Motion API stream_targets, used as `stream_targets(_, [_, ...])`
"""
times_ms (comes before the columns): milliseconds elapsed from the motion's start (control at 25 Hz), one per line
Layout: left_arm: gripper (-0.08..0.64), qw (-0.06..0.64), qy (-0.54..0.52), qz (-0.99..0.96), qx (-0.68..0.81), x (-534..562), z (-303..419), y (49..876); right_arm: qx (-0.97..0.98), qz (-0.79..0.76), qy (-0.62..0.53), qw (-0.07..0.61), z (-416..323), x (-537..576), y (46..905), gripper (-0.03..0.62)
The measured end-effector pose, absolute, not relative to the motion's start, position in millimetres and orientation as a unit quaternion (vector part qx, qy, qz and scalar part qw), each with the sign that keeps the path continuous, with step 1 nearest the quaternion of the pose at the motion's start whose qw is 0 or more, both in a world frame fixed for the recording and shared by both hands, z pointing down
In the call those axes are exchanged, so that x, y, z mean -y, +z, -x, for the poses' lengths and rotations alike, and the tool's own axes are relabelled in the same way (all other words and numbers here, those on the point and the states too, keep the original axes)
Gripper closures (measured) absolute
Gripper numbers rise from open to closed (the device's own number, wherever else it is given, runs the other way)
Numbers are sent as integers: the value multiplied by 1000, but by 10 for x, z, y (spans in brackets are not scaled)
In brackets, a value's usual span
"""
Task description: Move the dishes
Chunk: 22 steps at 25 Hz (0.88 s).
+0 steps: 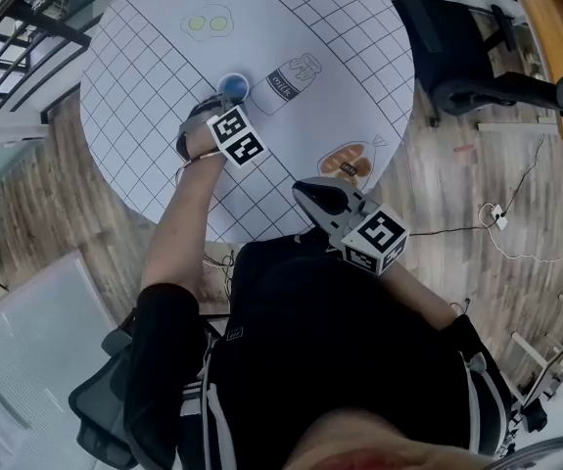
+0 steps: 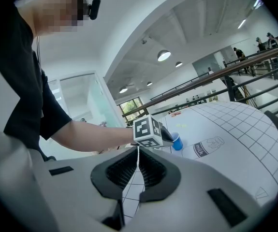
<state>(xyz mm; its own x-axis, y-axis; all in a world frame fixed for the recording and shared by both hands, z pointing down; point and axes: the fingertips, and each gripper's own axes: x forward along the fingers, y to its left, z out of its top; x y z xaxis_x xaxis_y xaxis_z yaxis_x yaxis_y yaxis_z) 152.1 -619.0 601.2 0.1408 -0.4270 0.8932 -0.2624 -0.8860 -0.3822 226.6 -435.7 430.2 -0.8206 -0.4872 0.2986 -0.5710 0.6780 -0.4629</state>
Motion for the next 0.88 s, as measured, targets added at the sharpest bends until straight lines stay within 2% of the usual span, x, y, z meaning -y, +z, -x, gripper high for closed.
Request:
stream_targets(200, [539, 55, -628, 748, -206, 6148, -1512, 6060, 911, -296, 277, 75, -2319, 4331, 4305, 571])
stream_targets(320, [471, 54, -633, 746, -199, 6117, -1526, 6066, 912, -295, 276, 75, -2335, 4300, 4303, 571])
stream_targets(440, [446, 60, -633, 744, -203, 6116, -1543, 6030, 913, -293, 274, 75, -2357, 4277, 4293, 571])
stream_targets(880, [440, 79, -608, 751, -247, 6021, -1621, 5569, 924, -278, 254, 69, -2402, 4134, 4155, 571])
